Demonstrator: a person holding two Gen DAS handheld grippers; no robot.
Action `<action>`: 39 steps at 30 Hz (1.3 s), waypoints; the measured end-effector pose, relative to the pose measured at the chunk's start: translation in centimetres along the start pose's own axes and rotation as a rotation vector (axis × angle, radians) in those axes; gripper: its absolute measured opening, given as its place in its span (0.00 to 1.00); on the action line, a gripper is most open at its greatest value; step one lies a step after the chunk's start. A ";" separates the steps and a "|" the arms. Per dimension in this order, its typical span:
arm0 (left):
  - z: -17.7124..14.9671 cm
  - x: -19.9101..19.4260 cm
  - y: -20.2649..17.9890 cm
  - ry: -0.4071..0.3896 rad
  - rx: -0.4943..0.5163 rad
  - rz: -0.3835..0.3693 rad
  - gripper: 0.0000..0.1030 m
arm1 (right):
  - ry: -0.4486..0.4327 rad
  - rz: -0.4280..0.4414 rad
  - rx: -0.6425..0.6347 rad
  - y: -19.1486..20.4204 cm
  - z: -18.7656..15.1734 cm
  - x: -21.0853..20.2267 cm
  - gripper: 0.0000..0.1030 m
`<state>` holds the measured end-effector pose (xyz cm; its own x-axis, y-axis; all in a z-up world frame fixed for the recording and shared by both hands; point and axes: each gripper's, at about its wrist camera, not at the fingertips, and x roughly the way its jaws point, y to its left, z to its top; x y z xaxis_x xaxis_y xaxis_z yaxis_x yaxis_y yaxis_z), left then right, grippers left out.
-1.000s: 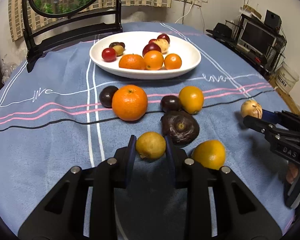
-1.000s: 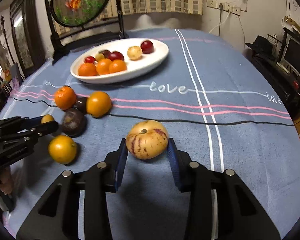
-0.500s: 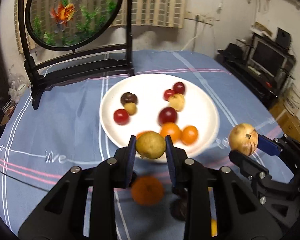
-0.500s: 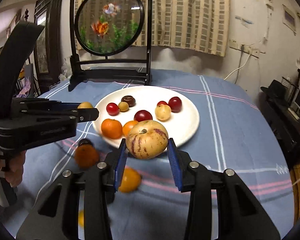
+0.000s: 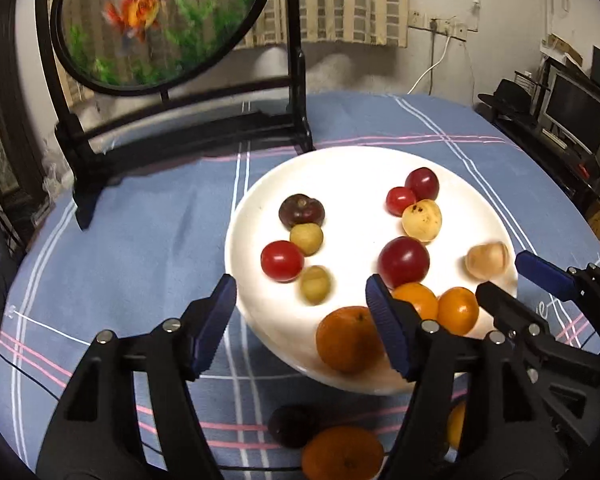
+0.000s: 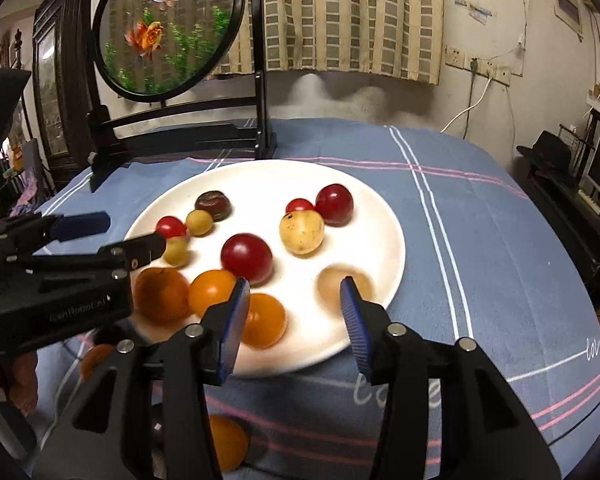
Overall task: Organize fruits
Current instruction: 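Lower both held fruits onto the white plate and open both tools, then grasp a large yellow fruit with the right tool while the left tool grasps a mandarin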
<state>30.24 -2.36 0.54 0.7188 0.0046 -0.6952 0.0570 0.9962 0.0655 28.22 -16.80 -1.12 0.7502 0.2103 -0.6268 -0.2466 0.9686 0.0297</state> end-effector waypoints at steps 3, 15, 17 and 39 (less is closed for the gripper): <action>-0.1 -1.4 0.3 -0.016 -0.001 0.008 0.67 | 0.012 0.026 0.010 -0.4 -0.7 -1.5 0.47; -4.9 -6.4 0.9 -0.006 -0.009 0.017 0.88 | 0.111 0.143 -0.087 2.2 -7.1 -8.1 0.54; -5.9 -7.0 1.2 0.002 -0.031 0.018 0.90 | 0.123 0.164 -0.111 3.2 -8.1 -9.0 0.57; -9.8 -5.0 2.1 0.155 -0.164 -0.071 0.91 | 0.176 0.194 -0.099 3.9 -10.1 -8.0 0.42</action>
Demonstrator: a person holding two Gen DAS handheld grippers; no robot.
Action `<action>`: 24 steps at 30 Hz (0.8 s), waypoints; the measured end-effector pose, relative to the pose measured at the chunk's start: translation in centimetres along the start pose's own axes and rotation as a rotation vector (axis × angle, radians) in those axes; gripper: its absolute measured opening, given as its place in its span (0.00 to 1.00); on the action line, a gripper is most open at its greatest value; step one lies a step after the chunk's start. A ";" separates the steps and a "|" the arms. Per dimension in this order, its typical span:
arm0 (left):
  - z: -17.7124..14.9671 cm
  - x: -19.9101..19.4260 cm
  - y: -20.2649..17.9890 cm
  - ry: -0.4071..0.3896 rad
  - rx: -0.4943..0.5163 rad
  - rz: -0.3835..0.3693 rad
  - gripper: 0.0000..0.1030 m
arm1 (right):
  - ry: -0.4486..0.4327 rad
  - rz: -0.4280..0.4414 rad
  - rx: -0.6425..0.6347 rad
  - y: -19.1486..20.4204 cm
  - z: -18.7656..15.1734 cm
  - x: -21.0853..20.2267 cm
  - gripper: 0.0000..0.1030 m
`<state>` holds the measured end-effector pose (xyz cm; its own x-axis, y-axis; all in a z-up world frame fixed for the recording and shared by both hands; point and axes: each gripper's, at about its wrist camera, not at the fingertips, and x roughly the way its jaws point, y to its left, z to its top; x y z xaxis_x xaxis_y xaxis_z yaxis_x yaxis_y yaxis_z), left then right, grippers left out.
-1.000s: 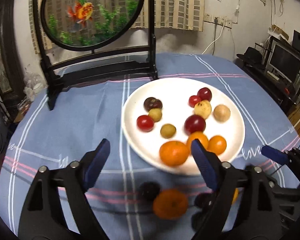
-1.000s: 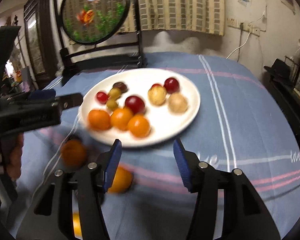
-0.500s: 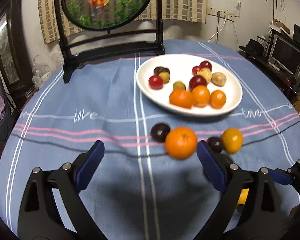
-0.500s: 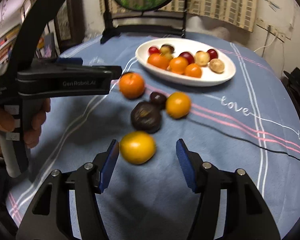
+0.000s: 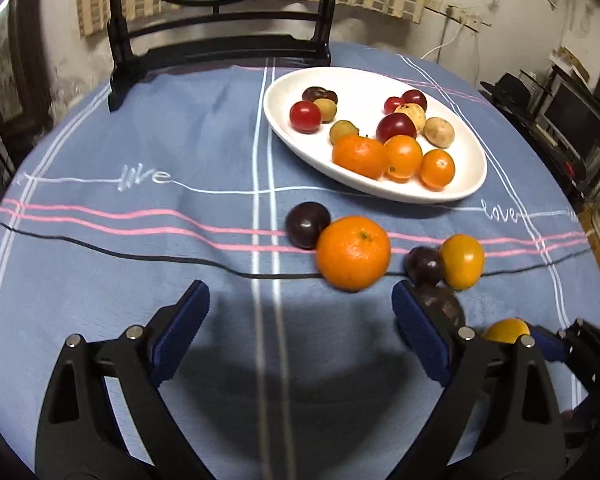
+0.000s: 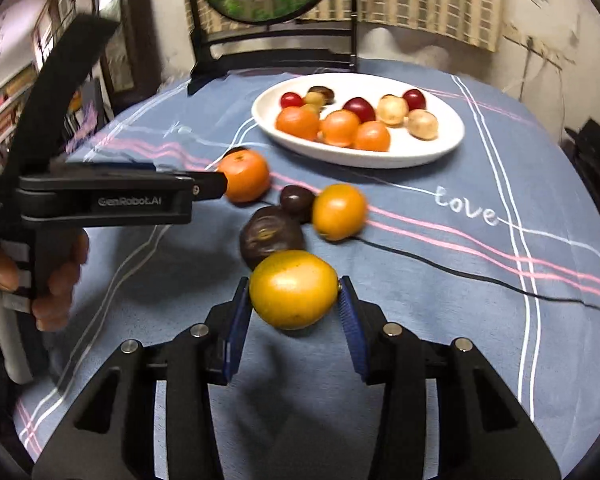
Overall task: Organize fruits
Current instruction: 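Grasp a large yellow fruit with the right tool while the left tool grasps a mandarin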
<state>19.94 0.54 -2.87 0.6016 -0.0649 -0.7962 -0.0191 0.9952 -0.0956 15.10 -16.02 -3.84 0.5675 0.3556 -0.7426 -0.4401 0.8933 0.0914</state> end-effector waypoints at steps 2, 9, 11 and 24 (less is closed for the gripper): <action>0.2 0.5 -0.7 -0.001 0.008 0.018 0.88 | 0.001 -0.011 0.017 -0.7 -0.1 -0.2 0.42; 0.8 3.2 -2.8 0.077 0.044 0.036 0.63 | -0.023 -0.049 0.037 -1.4 -0.4 -1.2 0.42; 1.1 3.9 -3.2 0.088 0.048 0.051 0.60 | -0.027 -0.036 0.033 -1.3 -0.5 -1.3 0.42; 1.1 -0.1 -2.8 0.022 0.073 0.048 0.44 | -0.105 -0.059 0.059 -1.7 0.0 -2.1 0.42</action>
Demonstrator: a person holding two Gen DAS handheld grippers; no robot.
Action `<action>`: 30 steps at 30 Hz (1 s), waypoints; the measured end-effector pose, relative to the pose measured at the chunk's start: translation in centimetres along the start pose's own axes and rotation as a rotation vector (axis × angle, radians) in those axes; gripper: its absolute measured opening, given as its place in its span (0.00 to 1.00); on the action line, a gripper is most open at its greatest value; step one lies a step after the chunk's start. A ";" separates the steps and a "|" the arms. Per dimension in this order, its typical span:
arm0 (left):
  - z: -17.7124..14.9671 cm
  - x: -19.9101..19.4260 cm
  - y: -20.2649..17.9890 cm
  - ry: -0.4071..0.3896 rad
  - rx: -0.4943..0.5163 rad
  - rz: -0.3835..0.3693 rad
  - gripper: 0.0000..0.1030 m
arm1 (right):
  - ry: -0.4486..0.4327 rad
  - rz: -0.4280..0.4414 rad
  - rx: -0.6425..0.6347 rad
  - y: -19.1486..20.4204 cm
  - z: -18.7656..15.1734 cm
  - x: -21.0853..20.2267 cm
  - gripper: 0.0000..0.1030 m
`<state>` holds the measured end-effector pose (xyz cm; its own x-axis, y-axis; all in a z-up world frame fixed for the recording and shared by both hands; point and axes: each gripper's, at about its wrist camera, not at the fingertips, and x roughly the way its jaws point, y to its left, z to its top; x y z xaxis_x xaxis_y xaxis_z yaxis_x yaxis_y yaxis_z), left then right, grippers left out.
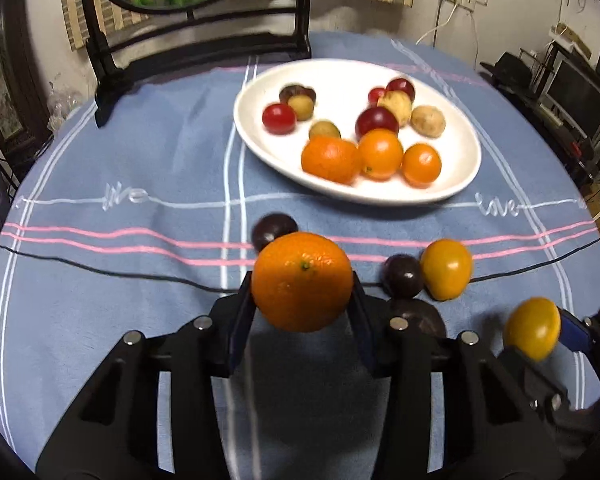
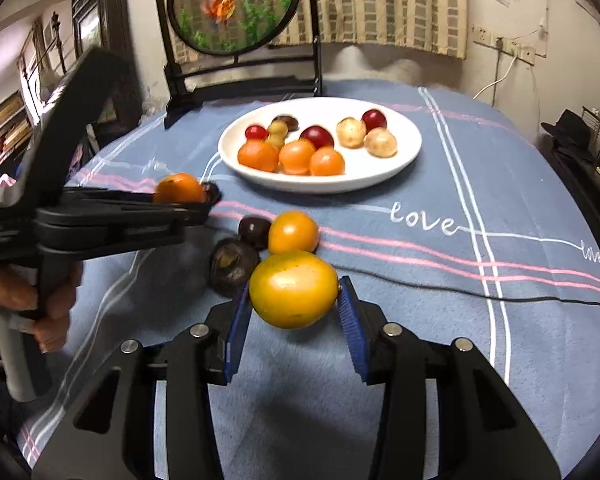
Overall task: Organize fruits
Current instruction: 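Grasp a large yellow fruit with the right tool while the left tool grasps a mandarin, then lower both held fruits onto the white plate and open both tools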
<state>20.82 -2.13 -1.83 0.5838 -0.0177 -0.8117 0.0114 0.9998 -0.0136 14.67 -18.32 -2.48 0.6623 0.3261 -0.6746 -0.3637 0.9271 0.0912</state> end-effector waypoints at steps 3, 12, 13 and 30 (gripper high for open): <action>1.3 -0.9 0.3 -0.035 0.020 0.018 0.44 | -0.001 0.004 -0.003 0.0 1.3 -0.1 0.42; 7.2 1.5 1.3 -0.087 0.020 0.007 0.44 | -0.088 -0.021 -0.051 -1.9 9.2 3.7 0.42; 7.8 2.0 1.4 -0.087 0.017 0.012 0.44 | -0.086 -0.025 -0.050 -2.0 9.7 4.6 0.42; 8.5 3.0 2.6 -0.167 -0.071 0.041 0.74 | -0.073 -0.028 0.032 -3.3 10.7 8.0 0.51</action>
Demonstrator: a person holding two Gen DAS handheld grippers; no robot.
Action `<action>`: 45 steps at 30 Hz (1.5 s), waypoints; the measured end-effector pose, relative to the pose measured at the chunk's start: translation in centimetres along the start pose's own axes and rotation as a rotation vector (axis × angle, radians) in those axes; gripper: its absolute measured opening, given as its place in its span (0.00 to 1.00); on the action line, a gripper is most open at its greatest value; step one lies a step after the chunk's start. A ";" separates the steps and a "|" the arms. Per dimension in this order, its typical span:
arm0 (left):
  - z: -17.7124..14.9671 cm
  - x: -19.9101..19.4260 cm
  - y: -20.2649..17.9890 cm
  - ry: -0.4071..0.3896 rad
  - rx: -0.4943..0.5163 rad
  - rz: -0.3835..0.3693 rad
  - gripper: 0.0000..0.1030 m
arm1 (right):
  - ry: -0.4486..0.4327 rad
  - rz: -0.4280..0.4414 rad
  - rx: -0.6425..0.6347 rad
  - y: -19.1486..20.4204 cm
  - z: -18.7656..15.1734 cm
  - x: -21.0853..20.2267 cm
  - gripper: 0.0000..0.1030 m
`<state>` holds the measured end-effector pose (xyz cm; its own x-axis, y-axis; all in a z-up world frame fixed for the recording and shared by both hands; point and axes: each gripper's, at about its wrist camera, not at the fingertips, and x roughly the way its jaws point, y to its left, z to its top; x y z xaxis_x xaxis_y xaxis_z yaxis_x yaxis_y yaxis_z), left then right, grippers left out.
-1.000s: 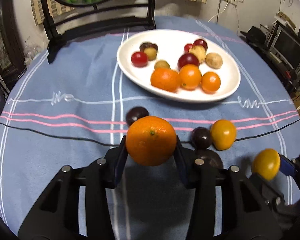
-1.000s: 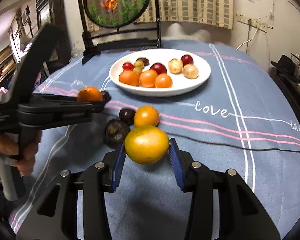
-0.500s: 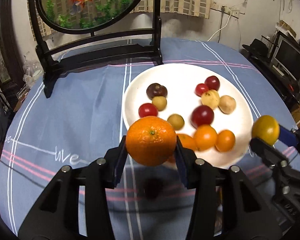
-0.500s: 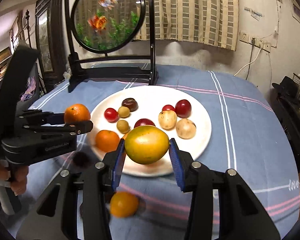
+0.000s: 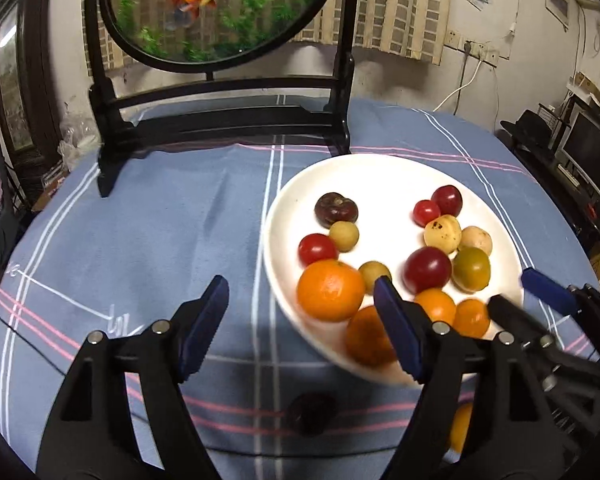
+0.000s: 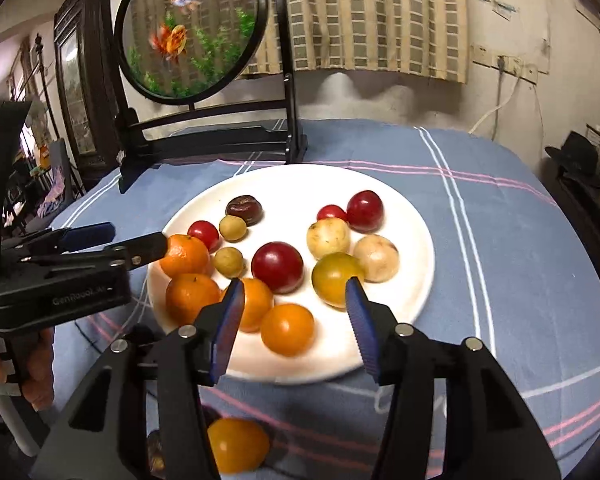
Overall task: Organize fruits
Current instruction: 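Lower both held fruits onto the white plate and open both tools, then grasp an orange tomato with the right tool while the left tool grasps a dark plum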
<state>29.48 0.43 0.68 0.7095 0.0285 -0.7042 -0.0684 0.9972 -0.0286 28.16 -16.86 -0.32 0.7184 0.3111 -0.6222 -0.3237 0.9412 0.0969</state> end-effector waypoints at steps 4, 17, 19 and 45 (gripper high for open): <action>-1.1 -1.7 0.5 0.000 0.002 0.001 0.75 | 0.001 0.002 0.035 -0.5 -1.3 -2.0 0.51; -7.5 -4.9 0.1 0.027 0.050 -0.028 0.80 | 0.132 -0.013 -0.121 2.2 -7.8 -5.5 0.52; -8.4 -4.6 0.5 0.046 0.027 -0.036 0.80 | 0.147 -0.019 -0.126 2.3 -8.4 -5.3 0.52; -9.9 -1.9 2.1 0.077 0.045 -0.019 0.83 | 0.151 0.026 -0.001 2.2 -7.4 -2.9 0.38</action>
<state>21.05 1.77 -5.04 0.6544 0.0062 -0.7561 -0.0228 0.9997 -0.0116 20.81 -16.61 -4.08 0.6088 0.3119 -0.7294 -0.3413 0.9330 0.1140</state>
